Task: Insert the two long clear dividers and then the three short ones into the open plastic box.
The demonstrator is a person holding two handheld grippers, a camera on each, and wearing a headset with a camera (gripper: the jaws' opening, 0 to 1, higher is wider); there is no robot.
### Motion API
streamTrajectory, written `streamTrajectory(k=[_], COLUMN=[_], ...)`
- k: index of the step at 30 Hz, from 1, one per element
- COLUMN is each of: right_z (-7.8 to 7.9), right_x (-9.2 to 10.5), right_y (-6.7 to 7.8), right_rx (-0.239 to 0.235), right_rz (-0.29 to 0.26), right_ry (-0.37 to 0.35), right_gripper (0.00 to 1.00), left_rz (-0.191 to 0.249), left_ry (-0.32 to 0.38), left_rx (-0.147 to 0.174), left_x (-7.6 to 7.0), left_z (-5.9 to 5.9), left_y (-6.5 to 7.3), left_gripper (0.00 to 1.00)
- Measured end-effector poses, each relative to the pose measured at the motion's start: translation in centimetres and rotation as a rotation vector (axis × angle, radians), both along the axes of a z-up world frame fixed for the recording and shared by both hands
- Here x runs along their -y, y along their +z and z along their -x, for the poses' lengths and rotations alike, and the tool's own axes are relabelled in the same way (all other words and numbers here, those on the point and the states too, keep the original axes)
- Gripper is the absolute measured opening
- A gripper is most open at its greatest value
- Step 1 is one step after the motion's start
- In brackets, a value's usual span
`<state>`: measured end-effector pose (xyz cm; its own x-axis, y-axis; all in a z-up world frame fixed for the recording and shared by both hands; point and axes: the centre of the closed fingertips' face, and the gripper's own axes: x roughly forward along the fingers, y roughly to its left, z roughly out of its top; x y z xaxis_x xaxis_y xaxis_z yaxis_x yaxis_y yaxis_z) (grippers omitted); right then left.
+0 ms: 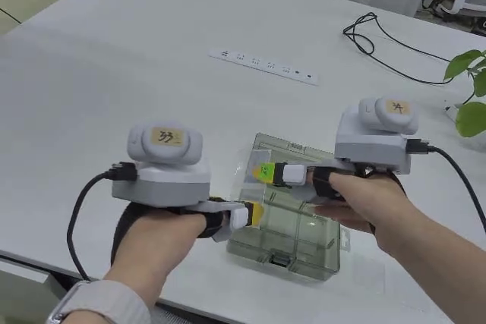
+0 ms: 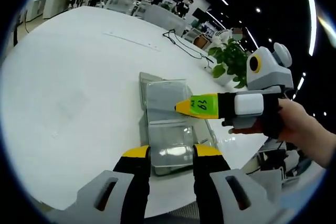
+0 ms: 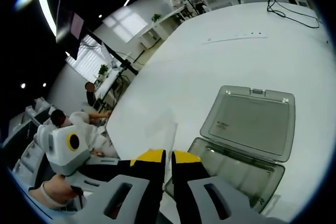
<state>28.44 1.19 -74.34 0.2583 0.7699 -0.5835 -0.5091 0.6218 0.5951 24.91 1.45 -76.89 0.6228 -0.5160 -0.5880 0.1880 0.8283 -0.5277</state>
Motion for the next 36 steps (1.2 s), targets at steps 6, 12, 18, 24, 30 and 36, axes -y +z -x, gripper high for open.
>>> streamTrajectory(k=[6, 12, 18, 24, 30, 36], right_z=[0.0, 0.1, -0.2, 0.0, -0.9, -0.9], right_x=[0.0, 0.0, 0.5, 1.5, 4.1, 6.2], right_y=[0.0, 0.4, 0.6, 0.7, 0.4, -0.1], right_rx=[0.003, -0.027, -0.034, -0.05, -0.083, -0.135], right_rz=[0.012, 0.007, 0.028, 0.061, 0.167, 0.263], right_ry=[0.013, 0.017, 0.016, 0.007, -0.073, -0.148], right_gripper=[0.04, 0.02, 0.02, 0.01, 0.02, 0.02], left_rz=[0.017, 0.051, 0.045, -0.001, -0.075, -0.065], left_ry=[0.011, 0.021, 0.0, -0.061, -0.188, -0.237], left_rx=[-0.002, -0.004, 0.036, 0.12, 0.245, 0.25], left_x=[0.2, 0.7, 1.3, 1.7, 1.1, 1.1], left_z=[-0.1, -0.2, -0.3, 0.1, 1.5, 2.9], left_y=[-0.1, 0.1, 0.6, 1.8, 2.4, 2.1], left_gripper=[0.3, 0.3, 0.3, 0.43, 0.61, 0.61])
